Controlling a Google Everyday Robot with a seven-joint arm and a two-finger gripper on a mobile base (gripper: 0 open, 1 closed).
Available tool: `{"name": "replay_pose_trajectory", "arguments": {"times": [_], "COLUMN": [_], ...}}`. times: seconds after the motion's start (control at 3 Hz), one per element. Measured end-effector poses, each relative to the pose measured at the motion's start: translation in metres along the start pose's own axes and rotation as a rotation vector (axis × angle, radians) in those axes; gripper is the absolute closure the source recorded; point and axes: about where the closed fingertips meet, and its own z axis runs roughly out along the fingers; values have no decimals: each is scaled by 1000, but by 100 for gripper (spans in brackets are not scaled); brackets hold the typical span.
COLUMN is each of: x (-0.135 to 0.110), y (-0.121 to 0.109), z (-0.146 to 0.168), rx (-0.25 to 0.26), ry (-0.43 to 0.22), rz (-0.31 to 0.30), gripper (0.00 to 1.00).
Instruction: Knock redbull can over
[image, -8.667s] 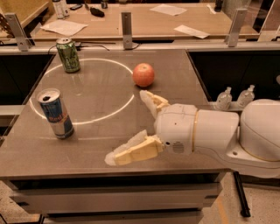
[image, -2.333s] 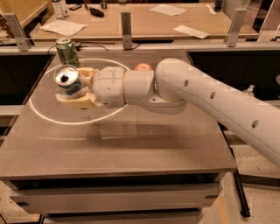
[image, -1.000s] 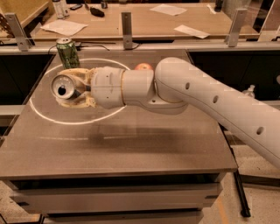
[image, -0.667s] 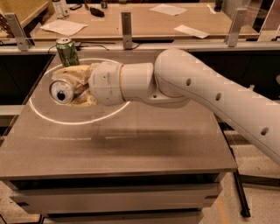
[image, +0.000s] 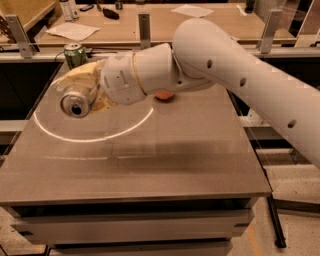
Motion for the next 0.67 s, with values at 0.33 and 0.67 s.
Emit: {"name": "replay_pose_trajectory", "arguments": {"times": [0.33, 0.67], "x": [9, 21], "y": [16, 40], "z": [-3, -12], "rx": [-198, -352], "ry": [0, 72], "rz": [4, 42], "gripper": [100, 100]}}
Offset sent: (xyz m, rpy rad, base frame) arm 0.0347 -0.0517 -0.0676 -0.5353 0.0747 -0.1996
